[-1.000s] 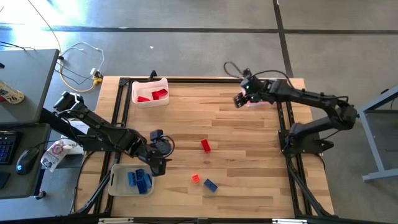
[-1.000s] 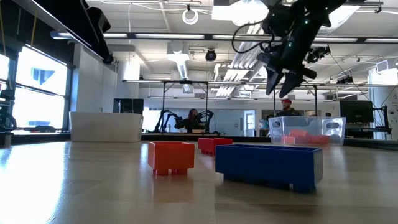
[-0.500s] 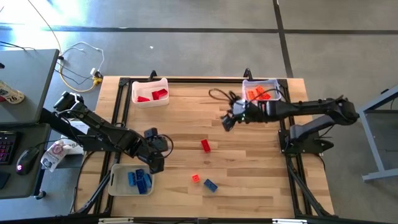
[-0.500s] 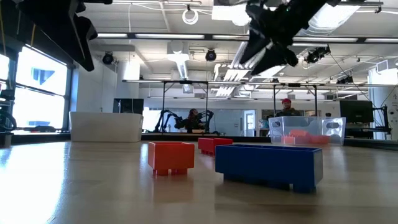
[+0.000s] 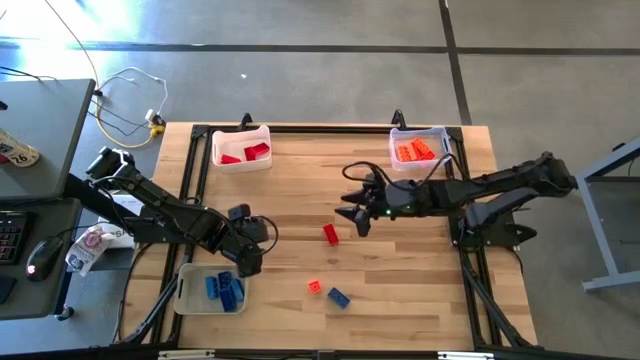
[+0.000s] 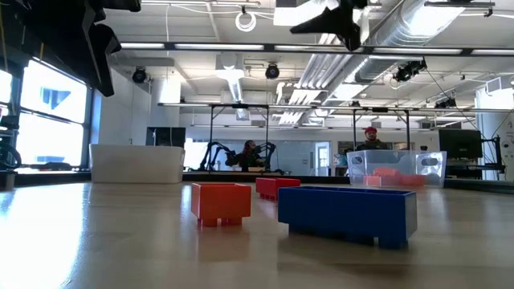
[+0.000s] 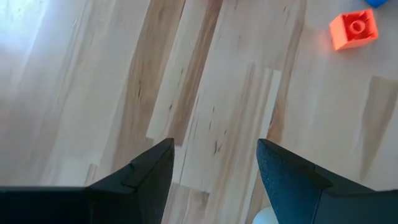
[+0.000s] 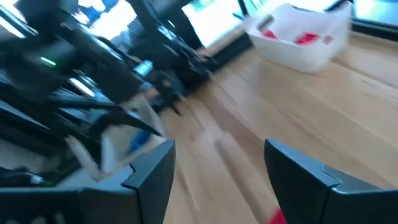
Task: Sort & place blocks by color
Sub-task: Put the red game piece into the white bin
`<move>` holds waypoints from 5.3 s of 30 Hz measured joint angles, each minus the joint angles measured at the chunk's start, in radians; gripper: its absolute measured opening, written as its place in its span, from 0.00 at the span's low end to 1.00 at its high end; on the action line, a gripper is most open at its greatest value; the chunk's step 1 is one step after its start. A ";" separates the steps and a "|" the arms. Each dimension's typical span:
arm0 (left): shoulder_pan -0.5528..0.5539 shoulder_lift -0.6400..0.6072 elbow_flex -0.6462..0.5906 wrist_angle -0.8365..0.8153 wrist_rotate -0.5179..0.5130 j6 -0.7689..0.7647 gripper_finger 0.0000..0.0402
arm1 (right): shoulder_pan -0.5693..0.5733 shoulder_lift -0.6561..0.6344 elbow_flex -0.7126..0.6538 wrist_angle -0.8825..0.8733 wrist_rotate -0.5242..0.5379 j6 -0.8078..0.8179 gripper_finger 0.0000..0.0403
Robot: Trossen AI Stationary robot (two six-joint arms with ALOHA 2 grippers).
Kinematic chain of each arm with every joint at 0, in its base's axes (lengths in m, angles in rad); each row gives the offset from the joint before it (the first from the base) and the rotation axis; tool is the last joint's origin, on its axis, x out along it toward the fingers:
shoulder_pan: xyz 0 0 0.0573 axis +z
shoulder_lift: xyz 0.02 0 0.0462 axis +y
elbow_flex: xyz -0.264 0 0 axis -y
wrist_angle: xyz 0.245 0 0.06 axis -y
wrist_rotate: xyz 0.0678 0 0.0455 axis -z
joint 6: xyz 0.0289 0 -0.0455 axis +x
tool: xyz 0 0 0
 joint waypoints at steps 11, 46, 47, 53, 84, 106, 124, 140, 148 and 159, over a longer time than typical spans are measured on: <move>0.008 0.000 0.000 -0.036 -0.015 0.002 0.53 | 0.046 0.011 0.048 0.081 0.001 -0.046 0.57; 0.057 0.000 0.000 -0.019 -0.090 -0.024 0.53 | 0.073 0.531 0.379 -0.563 0.029 0.289 0.57; 0.057 0.000 0.000 -0.019 -0.090 -0.024 0.53 | 0.076 0.540 0.379 -0.559 0.037 0.290 0.57; 0.057 0.000 0.000 -0.018 -0.090 -0.024 0.53 | 0.081 0.582 0.379 -0.554 0.062 0.334 0.57; 0.057 0.000 0.000 0.010 -0.098 -0.024 0.53 | 0.091 0.764 0.379 -0.489 0.093 0.392 0.57; 0.057 0.000 0.000 0.082 -0.097 -0.024 0.53 | 0.114 0.713 0.377 -0.448 0.045 0.204 0.28; 0.056 -0.001 0.000 0.444 -0.081 -0.036 0.53 | 0.199 0.660 0.416 -0.171 0.136 -0.178 0.29; 0.104 -0.001 0.000 0.528 -0.006 -0.247 0.53 | 0.276 0.660 0.549 -0.319 0.354 -0.456 0.29; 0.134 -0.001 0.000 0.529 0.027 -0.252 0.53 | 0.295 0.660 0.549 -0.293 0.506 -0.579 0.29; 0.148 -0.001 0.000 0.572 0.046 -0.175 0.53 | 0.292 0.660 0.549 -0.180 0.584 -0.780 0.28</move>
